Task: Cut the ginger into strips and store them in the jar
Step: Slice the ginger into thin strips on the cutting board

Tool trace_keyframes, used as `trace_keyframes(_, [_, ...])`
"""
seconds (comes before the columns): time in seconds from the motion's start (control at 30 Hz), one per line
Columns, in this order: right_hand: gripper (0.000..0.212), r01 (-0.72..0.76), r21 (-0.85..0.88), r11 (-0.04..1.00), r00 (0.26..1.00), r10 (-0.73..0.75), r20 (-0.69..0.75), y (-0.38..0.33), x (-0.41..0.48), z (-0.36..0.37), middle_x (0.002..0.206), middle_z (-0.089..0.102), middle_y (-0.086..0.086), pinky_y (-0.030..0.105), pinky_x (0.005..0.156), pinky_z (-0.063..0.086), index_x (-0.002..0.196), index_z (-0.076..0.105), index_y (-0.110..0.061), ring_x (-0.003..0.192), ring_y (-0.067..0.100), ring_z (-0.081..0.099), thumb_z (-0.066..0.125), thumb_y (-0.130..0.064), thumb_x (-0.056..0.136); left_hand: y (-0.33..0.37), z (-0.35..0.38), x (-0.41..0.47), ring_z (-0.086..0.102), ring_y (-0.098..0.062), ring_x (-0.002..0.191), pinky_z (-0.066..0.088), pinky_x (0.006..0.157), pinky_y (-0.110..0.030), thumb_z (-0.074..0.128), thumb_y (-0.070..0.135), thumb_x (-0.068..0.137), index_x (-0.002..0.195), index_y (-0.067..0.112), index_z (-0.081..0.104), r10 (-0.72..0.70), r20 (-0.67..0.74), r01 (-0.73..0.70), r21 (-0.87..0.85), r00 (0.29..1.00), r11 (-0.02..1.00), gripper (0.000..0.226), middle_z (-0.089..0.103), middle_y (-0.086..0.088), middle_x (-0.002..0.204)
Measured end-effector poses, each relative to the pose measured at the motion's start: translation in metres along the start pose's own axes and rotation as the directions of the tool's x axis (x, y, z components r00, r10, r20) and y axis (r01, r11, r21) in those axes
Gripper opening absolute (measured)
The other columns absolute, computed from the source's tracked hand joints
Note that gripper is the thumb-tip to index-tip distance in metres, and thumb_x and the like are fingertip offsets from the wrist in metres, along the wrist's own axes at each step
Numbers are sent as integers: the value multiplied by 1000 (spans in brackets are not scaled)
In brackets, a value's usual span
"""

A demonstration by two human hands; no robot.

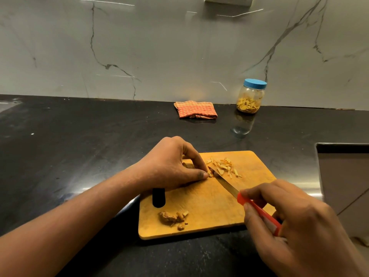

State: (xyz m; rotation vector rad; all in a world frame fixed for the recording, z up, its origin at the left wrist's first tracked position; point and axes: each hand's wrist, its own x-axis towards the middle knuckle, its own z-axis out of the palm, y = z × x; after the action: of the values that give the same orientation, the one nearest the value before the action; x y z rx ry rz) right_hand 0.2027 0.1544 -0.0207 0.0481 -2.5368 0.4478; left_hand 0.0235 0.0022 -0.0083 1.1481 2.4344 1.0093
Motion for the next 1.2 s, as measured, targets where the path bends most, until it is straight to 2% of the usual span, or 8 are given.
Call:
trace_keyframes(0.13, [12, 3, 3, 1000, 1000, -3, 16, 0, 1, 3, 71, 59, -11, -4, 57, 31, 81, 71, -23, 56, -13, 39, 64, -26, 72, 1, 1, 0, 61, -3, 100, 45, 97, -25, 77, 30, 83, 90, 29, 79, -4, -7, 4, 3, 1000, 1000, 8, 69, 19, 94])
trace_keyframes(0.37, [14, 6, 5, 1000, 1000, -6, 28, 1, 0, 4, 74, 60, -10, 2, 56, 37, 83, 71, -22, 54, -8, 44, 67, -24, 70, 1, 3, 0, 61, -4, 99, 45, 93, -23, 77, 31, 82, 89, 30, 79, -7, -21, 7, 3, 1000, 1000, 7, 69, 18, 94])
trace_keyframes(0.57, [12, -1, 6, 1000, 1000, 1, 30, 1, 0, 4, 73, 59, -9, -1, 56, 33, 81, 71, -23, 54, -10, 39, 67, -24, 69, 2, 5, 1, 60, -3, 98, 45, 92, -21, 77, 32, 82, 89, 30, 79, -8, -39, 9, 17, 999, 1000, 7, 67, 20, 92])
trace_keyframes(0.77, [13, 24, -7, 1000, 999, -24, 37, 5, 3, 4, 76, 60, -7, 5, 53, 38, 83, 72, -21, 53, -3, 45, 66, -23, 72, 0, 5, 1, 60, -3, 98, 43, 89, -18, 77, 32, 83, 88, 31, 78, -2, -38, 2, 16, 999, 1000, 5, 67, 20, 92])
trace_keyframes(0.9, [20, 41, -1, 999, 997, -41, 58, 6, 4, 8, 80, 60, -6, 23, 51, 51, 87, 71, -20, 60, 9, 59, 56, -31, 80, 0, 5, 2, 59, -2, 98, 43, 91, -20, 76, 31, 83, 85, 32, 78, -10, -29, 10, 12, 1000, 1000, 3, 66, 21, 90])
trace_keyframes(1.1, [13, 48, -21, 999, 994, -46, 99, 6, 11, 5, 79, 59, -8, 18, 53, 46, 85, 70, -21, 61, 9, 57, 63, -26, 76, -2, 2, 3, 60, -2, 99, 46, 89, -21, 76, 31, 83, 88, 31, 78, -11, -6, 12, 30, 1000, 999, 5, 68, 20, 94])
trace_keyframes(1.2, [13, 53, 37, 998, 990, -57, 131, 10, 8, -4, 79, 60, -11, 8, 52, 40, 84, 72, -23, 58, 1, 54, 64, -28, 76, -4, -4, 3, 59, -3, 107, 46, 97, -26, 75, 30, 84, 93, 28, 79, -21, 29, 20, 36, 999, 999, 9, 71, 17, 102])
